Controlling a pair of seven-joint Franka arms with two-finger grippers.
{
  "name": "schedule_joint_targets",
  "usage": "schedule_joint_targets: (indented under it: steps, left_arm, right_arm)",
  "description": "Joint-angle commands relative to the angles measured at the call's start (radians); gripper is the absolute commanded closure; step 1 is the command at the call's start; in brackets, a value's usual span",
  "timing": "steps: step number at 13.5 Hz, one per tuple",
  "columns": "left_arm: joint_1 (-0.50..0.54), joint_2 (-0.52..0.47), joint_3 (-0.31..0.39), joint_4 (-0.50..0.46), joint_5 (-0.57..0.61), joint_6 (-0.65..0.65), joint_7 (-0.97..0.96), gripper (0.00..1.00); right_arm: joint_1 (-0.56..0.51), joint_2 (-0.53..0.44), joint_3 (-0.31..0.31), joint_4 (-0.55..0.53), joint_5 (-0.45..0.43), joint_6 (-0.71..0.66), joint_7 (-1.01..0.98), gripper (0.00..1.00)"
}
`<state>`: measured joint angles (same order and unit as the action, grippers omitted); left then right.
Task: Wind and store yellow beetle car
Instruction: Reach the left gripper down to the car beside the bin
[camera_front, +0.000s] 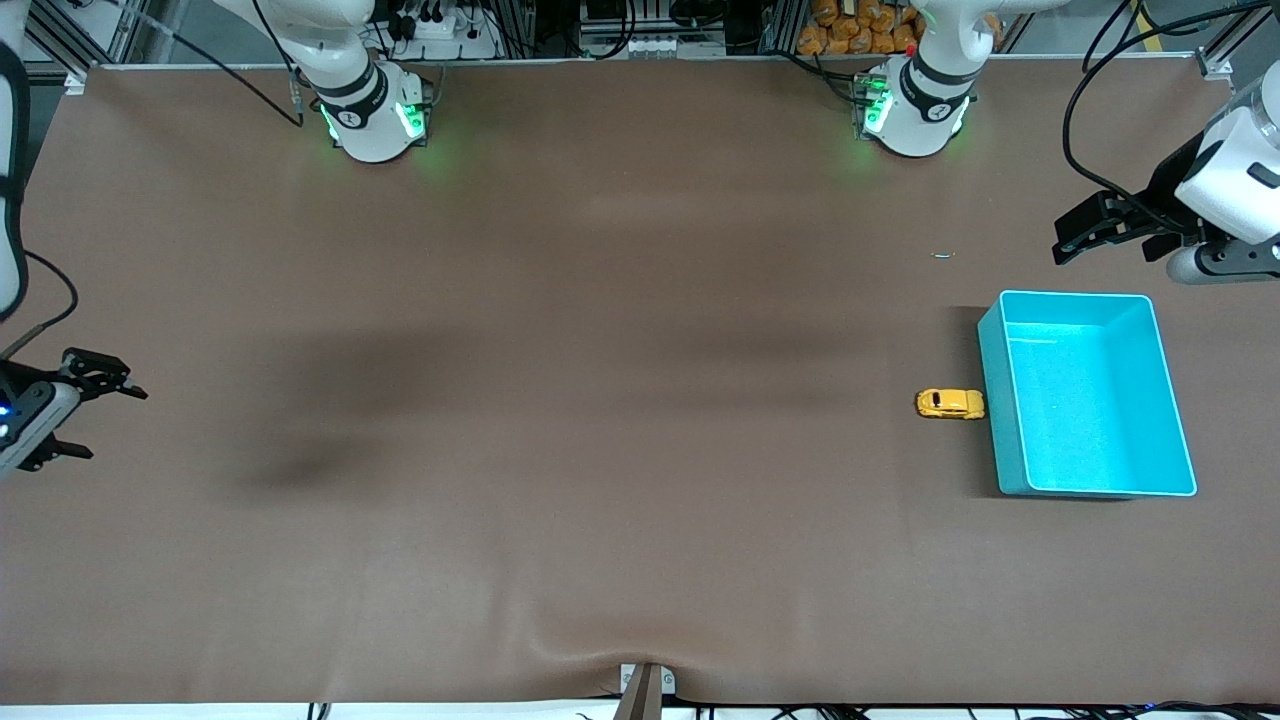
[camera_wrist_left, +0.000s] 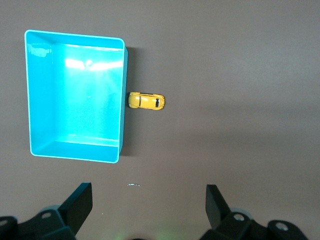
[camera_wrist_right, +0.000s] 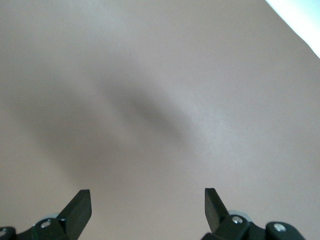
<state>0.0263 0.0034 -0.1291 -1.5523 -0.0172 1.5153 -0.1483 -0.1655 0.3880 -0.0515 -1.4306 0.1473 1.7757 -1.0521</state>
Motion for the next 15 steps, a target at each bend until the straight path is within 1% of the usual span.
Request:
schedule_joint_targets:
  steps: [1,2,3,5,6,9,10,11,13,15]
  left_arm:
    - [0.029,0.050,-0.001,0.003,-0.009,0.005,-0.014,0.00]
    - [0.037,0.068,-0.001,0.003,-0.009,0.005,-0.042,0.00]
    - [0.044,0.088,-0.001,0.005,-0.009,0.005,-0.087,0.00]
    - [0.046,0.119,0.000,0.005,-0.006,0.022,-0.187,0.00]
    - [0.044,0.136,0.000,0.005,0.003,0.037,-0.245,0.00]
    - [0.047,0.223,-0.001,0.005,0.014,0.110,-0.495,0.00]
    - [0.047,0.262,-0.001,0.005,0.016,0.126,-0.560,0.00]
    - [0.047,0.291,0.000,0.005,0.016,0.132,-0.614,0.00]
    - [0.061,0.317,0.000,0.000,0.014,0.150,-0.700,0.00]
    - [0.061,0.326,-0.001,-0.038,0.016,0.186,-0.805,0.00]
  right_arm:
    - [0.035,-0.031,-0.002,0.083,-0.017,-0.143,0.206,0.00]
    - [0.040,-0.029,-0.001,0.123,-0.015,-0.209,0.286,0.00]
    - [0.067,-0.032,-0.005,0.134,-0.021,-0.241,0.364,0.00]
    - [0.098,-0.078,-0.007,0.134,-0.043,-0.246,0.568,0.00]
    - [0.101,-0.104,-0.005,0.134,-0.048,-0.246,0.621,0.00]
    - [0.121,-0.168,-0.002,0.121,-0.072,-0.262,0.704,0.00]
    - [0.132,-0.200,-0.002,0.098,-0.095,-0.262,0.736,0.00]
    - [0.133,-0.240,-0.002,0.064,-0.098,-0.262,0.754,0.00]
    - [0.133,-0.302,-0.002,0.004,-0.098,-0.252,0.761,0.00]
    - [0.149,-0.323,-0.001,-0.019,-0.101,-0.251,0.829,0.00]
